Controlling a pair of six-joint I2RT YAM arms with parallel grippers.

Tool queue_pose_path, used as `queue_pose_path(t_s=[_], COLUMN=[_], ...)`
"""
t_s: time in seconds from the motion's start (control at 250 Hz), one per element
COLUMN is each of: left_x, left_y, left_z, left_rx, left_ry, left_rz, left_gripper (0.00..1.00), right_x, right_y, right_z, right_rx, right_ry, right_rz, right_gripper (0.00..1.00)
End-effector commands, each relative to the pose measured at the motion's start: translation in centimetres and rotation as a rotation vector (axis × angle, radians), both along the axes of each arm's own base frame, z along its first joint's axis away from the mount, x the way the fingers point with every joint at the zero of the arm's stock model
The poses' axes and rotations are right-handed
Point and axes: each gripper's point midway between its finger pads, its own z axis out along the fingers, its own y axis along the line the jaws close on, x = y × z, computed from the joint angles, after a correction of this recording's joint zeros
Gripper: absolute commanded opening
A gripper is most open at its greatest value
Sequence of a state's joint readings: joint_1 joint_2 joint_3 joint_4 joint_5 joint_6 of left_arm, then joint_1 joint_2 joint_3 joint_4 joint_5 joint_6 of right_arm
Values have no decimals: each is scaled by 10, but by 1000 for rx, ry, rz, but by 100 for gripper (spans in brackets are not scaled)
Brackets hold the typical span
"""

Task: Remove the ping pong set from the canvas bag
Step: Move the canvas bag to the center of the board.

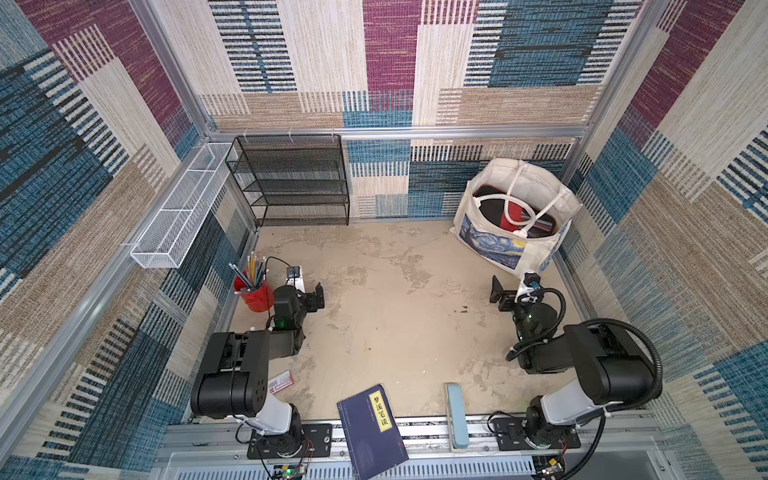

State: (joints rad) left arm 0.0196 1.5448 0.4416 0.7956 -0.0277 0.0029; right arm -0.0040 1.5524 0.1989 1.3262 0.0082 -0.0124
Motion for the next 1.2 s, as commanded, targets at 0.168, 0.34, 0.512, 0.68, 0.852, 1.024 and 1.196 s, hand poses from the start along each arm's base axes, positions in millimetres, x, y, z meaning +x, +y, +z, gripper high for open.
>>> queue_pose_path(t_s=[0.168,0.34,0.512,0.68,0.852,1.024,1.196], left_x=[0,0,0,0,0,0,-9], left_y=[3,3,3,3,3,3,3], left_z=[1,1,2,1,1,2,25], left_rx=[7,8,8,7,7,7,80], left_ry=[-4,-4,-5,-4,-4,-6,-55], left_rz=[12,13,12,11,12,11,68], left_gripper=[100,99,99,99,99,100,100], right_x=[0,1,2,2,2,0,-6], right_y=[3,3,3,3,3,2,-13], right_z=[5,4,4,4,4,5,24], right_rx=[-13,-10,-9,-9,-11,-10,16], right_ry=[-21,-15,-15,-14,-15,-18,-41], right_rz=[19,18,19,18,18,18,-80], right_gripper=[99,99,99,99,99,99,99])
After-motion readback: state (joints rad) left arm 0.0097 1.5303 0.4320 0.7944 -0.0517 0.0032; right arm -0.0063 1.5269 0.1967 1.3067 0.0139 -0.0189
